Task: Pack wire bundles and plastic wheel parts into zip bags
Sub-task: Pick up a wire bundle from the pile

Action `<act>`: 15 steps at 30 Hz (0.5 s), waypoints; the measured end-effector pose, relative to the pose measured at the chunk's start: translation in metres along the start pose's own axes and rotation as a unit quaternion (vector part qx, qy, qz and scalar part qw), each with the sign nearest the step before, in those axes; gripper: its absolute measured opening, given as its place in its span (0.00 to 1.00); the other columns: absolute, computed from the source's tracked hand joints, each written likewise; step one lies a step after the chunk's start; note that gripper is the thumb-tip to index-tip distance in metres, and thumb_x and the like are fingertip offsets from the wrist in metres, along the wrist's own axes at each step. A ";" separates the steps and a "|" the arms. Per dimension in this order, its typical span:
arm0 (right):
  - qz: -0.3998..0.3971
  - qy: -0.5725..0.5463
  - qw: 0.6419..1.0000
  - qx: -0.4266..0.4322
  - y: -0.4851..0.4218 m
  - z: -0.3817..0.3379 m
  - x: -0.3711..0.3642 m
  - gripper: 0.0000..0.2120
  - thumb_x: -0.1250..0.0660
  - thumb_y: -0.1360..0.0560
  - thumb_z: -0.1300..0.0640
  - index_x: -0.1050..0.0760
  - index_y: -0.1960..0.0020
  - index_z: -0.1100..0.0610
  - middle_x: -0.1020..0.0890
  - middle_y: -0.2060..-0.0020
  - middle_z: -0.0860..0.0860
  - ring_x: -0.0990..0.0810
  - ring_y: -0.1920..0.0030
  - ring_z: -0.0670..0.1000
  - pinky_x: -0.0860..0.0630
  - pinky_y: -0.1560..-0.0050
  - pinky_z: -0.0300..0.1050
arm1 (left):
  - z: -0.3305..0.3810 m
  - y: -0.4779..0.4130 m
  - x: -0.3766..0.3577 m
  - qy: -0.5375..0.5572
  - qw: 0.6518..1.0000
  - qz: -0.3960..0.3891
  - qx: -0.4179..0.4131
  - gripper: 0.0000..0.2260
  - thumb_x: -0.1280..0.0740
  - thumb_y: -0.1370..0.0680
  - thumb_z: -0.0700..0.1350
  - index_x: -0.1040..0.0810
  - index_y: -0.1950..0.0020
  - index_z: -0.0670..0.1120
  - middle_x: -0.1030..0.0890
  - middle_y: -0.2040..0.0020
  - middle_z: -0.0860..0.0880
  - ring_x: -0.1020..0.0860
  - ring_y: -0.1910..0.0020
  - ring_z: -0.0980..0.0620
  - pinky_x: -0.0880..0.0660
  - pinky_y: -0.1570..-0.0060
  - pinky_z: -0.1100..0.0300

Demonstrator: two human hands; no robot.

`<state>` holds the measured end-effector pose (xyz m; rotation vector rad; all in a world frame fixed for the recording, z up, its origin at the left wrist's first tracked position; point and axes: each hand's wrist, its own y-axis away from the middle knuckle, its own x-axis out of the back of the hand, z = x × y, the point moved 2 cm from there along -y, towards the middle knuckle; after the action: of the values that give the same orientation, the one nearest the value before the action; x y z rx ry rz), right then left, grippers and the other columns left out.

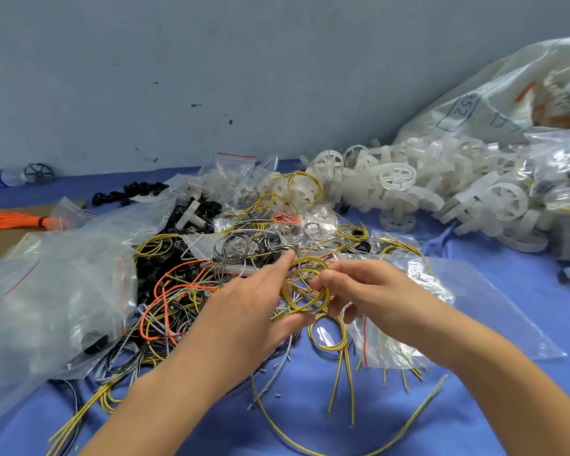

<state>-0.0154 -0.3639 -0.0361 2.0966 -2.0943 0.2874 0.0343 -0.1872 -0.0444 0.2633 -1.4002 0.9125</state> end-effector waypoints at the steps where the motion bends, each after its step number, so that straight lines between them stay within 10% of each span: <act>1: 0.006 -0.012 1.000 -0.007 0.000 0.000 0.001 0.12 0.37 0.19 0.56 0.17 0.57 0.51 0.19 0.67 0.44 0.21 0.67 0.44 0.26 0.67 0.36 | -0.002 0.000 0.000 0.009 1.000 -0.009 0.007 0.35 0.39 0.26 0.67 0.45 0.23 0.59 0.24 0.42 0.61 0.25 0.45 0.56 0.29 0.47 0.60; 6: 0.014 -0.035 0.999 -0.023 0.002 -0.002 0.007 0.12 0.39 0.18 0.58 0.19 0.56 0.54 0.18 0.69 0.44 0.21 0.68 0.44 0.26 0.68 0.34 | -0.001 0.002 0.004 0.063 0.997 -0.031 -0.021 0.12 0.42 0.20 0.58 0.31 0.37 0.62 0.27 0.61 0.62 0.25 0.53 0.54 0.25 0.56 0.51; 15: 0.010 -0.067 0.997 -0.044 0.001 -0.001 0.007 0.12 0.40 0.18 0.58 0.19 0.54 0.57 0.19 0.69 0.46 0.21 0.69 0.45 0.24 0.68 0.36 | -0.005 0.004 0.000 -0.012 0.998 -0.067 0.007 0.10 0.51 0.17 0.57 0.35 0.50 0.54 0.26 0.56 0.57 0.23 0.53 0.50 0.26 0.57 0.50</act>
<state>-0.0167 -0.3708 -0.0336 2.0998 -2.1597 0.0562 0.0350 -0.1813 -0.0472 0.3762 -1.3820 0.8105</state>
